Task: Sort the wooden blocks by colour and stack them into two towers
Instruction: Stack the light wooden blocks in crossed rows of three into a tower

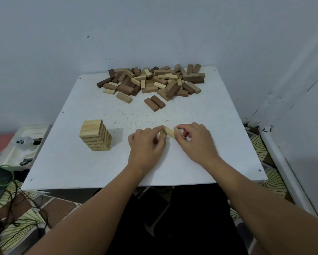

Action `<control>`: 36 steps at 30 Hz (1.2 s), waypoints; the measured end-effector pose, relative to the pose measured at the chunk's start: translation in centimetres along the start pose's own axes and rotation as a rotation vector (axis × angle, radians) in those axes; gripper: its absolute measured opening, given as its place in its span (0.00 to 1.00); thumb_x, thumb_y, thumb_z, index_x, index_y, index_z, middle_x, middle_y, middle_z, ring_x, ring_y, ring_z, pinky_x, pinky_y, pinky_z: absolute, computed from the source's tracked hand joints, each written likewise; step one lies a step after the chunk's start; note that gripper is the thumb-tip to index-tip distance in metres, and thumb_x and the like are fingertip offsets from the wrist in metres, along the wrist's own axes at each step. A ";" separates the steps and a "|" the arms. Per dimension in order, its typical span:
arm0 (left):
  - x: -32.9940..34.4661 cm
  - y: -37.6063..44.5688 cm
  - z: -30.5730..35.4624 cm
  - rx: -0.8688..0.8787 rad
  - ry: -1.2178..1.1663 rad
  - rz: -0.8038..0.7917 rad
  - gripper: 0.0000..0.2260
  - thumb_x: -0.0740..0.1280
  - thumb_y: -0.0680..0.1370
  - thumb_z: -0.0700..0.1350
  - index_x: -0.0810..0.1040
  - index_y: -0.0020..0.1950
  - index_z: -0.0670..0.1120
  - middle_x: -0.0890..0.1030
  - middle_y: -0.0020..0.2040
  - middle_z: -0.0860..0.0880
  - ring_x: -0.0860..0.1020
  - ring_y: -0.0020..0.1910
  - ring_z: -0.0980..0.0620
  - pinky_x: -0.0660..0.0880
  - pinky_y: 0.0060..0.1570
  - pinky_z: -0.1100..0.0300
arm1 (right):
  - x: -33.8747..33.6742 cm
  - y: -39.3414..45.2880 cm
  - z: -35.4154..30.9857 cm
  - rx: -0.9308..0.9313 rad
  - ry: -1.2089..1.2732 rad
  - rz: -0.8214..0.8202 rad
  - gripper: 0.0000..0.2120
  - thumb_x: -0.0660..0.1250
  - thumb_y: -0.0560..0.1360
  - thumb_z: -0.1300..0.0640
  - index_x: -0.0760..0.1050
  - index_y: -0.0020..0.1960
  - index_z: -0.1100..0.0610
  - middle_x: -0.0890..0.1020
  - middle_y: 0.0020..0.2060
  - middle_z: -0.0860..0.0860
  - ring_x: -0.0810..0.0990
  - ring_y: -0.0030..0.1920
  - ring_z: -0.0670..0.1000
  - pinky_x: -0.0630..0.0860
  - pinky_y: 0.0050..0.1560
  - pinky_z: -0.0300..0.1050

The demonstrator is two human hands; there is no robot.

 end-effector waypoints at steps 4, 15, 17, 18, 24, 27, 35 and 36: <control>0.5 -0.3 -0.2 0.002 0.082 -0.004 0.15 0.62 0.82 0.60 0.77 0.69 0.64 0.75 0.41 0.58 0.71 0.51 0.55 0.60 0.62 0.52 | -0.1 -0.4 -0.1 -0.017 0.039 0.011 0.15 0.69 0.80 0.47 0.81 0.64 0.49 0.81 0.40 0.42 0.76 0.43 0.48 0.76 0.56 0.52; 0.8 -0.5 0.3 0.077 0.152 -0.046 0.16 0.65 0.81 0.61 0.78 0.68 0.67 0.69 0.46 0.58 0.69 0.52 0.56 0.54 0.64 0.57 | 0.0 -0.1 0.6 0.030 -0.011 0.026 0.11 0.68 0.81 0.51 0.84 0.60 0.52 0.74 0.46 0.47 0.76 0.49 0.51 0.75 0.53 0.47; 0.9 -0.6 0.4 0.078 0.160 -0.067 0.18 0.64 0.81 0.61 0.76 0.71 0.66 0.68 0.47 0.58 0.68 0.54 0.55 0.53 0.63 0.59 | 0.0 -0.2 0.4 0.024 -0.011 0.007 0.13 0.67 0.81 0.49 0.82 0.62 0.51 0.76 0.42 0.44 0.76 0.46 0.49 0.75 0.53 0.48; 0.9 -0.6 0.4 0.069 0.146 -0.075 0.20 0.65 0.80 0.60 0.74 0.73 0.65 0.68 0.48 0.58 0.68 0.55 0.55 0.52 0.63 0.60 | -0.1 -0.2 0.2 0.019 0.000 0.003 0.13 0.67 0.82 0.49 0.82 0.63 0.51 0.76 0.40 0.43 0.75 0.45 0.48 0.75 0.52 0.48; 0.7 -1.0 0.7 0.090 0.031 -0.123 0.29 0.69 0.77 0.59 0.69 0.78 0.59 0.73 0.54 0.59 0.68 0.60 0.58 0.54 0.70 0.58 | 0.3 -0.4 0.0 0.015 0.003 -0.057 0.15 0.67 0.79 0.47 0.80 0.65 0.45 0.80 0.38 0.39 0.76 0.45 0.47 0.71 0.63 0.48; 0.4 -0.9 0.8 0.088 0.016 -0.097 0.28 0.70 0.77 0.58 0.72 0.76 0.57 0.75 0.54 0.60 0.70 0.60 0.58 0.55 0.68 0.59 | 0.6 -0.5 0.0 0.014 0.001 -0.126 0.20 0.65 0.77 0.47 0.77 0.69 0.43 0.80 0.41 0.37 0.74 0.49 0.45 0.64 0.69 0.45; 0.0 -0.8 0.7 0.043 -0.066 -0.107 0.26 0.72 0.78 0.56 0.73 0.75 0.55 0.78 0.55 0.60 0.71 0.59 0.60 0.62 0.66 0.56 | 0.7 -0.6 0.2 0.042 -0.062 -0.197 0.41 0.57 0.66 0.31 0.66 0.77 0.44 0.65 0.57 0.42 0.66 0.64 0.48 0.57 0.69 0.42; 0.0 -0.7 0.7 0.022 -0.107 -0.116 0.27 0.73 0.77 0.55 0.74 0.75 0.55 0.78 0.56 0.60 0.71 0.59 0.60 0.64 0.65 0.56 | 0.7 -0.5 0.3 0.049 -0.069 -0.207 0.41 0.60 0.67 0.31 0.65 0.78 0.45 0.65 0.59 0.43 0.65 0.65 0.49 0.56 0.68 0.41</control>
Point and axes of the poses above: each hand's wrist, its own y-axis towards the middle knuckle, its own x-axis out of the palm, z = x × y, the point moved 8 cm from there along y, towards the middle knuckle
